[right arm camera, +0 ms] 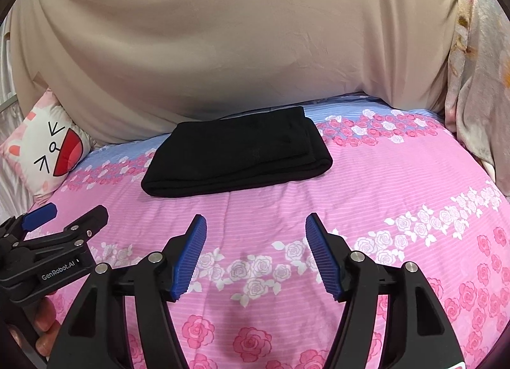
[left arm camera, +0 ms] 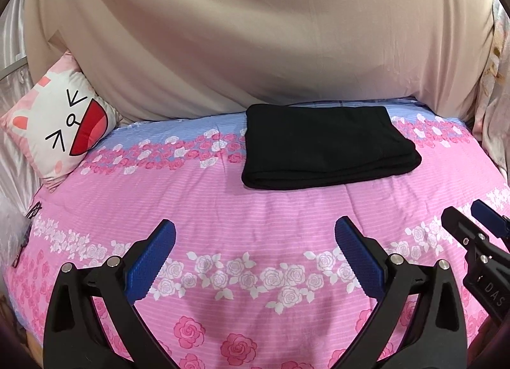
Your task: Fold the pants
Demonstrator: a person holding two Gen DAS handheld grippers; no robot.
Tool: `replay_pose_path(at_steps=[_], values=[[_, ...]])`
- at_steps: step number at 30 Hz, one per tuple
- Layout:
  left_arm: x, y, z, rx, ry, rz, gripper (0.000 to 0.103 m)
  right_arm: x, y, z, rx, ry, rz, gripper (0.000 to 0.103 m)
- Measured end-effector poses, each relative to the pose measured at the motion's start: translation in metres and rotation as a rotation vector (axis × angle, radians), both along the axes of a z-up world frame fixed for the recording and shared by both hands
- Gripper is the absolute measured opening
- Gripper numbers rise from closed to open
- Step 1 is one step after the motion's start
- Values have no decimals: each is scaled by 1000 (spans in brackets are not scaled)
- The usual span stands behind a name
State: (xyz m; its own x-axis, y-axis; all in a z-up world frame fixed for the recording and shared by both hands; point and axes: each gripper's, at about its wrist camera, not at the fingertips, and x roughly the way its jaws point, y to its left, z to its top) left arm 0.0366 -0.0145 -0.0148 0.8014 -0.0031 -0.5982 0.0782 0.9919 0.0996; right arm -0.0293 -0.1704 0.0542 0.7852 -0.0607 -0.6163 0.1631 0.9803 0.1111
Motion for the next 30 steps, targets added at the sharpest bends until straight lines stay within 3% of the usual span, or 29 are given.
replay_pose_path(at_steps=[7, 18, 30], values=[[5, 5, -2, -1, -6, 16, 98, 4, 15, 3, -59, 0, -11, 65], [12, 8, -7, 35, -15, 18, 98, 15, 22, -4, -67, 27, -10, 66], [18, 5, -12, 13, 17, -7, 98, 17, 21, -6, -58, 35, -18, 66]])
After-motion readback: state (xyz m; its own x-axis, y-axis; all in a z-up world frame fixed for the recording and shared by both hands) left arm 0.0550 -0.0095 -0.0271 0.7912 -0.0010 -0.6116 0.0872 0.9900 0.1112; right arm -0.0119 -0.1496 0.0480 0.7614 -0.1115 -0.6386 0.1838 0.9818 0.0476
